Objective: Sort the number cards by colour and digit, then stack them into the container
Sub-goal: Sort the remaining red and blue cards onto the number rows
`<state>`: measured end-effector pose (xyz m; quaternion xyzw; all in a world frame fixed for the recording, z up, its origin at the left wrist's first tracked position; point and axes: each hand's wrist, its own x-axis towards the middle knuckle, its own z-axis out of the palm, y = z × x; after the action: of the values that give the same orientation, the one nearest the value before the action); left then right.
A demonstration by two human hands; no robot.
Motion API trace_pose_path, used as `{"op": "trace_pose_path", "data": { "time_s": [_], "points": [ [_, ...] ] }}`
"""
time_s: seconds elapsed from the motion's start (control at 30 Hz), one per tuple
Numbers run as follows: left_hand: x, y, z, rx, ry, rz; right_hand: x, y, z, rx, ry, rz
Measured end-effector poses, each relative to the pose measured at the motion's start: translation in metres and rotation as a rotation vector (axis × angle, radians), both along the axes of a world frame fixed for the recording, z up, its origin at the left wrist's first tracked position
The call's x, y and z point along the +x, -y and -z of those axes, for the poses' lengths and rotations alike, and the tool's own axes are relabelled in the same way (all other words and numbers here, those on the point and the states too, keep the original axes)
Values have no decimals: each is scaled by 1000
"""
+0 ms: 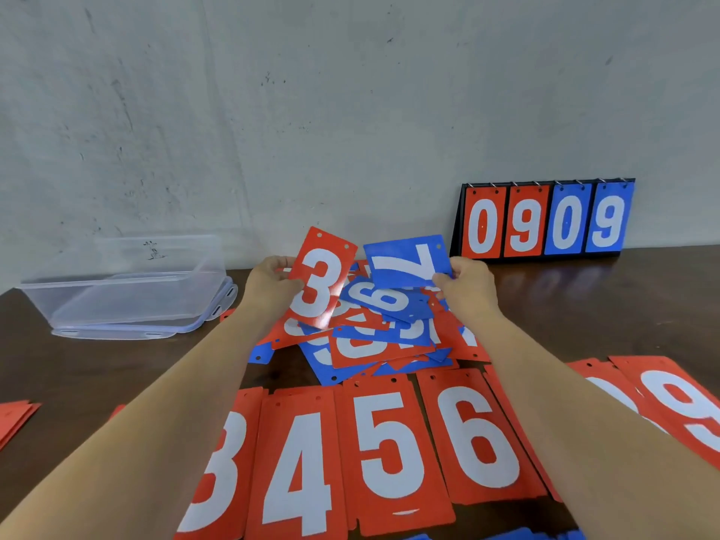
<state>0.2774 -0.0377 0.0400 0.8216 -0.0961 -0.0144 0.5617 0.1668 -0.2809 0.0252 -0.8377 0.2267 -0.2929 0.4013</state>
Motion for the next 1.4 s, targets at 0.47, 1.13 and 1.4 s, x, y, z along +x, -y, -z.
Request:
{"op": "trace_pose_path", "data": {
  "time_s": [0.47, 1.13, 1.4],
  "points": [
    [-60, -27, -21, -122, -29, 53, -80, -21, -42, -9, 172, 54],
    [-173, -144, -17, -10, -106, -210, -138, -63, -43, 81, 199, -273],
    [-173, -156, 2, 143, -120, -254, -153, -86, -37, 212, 187, -328]
  ]
}}
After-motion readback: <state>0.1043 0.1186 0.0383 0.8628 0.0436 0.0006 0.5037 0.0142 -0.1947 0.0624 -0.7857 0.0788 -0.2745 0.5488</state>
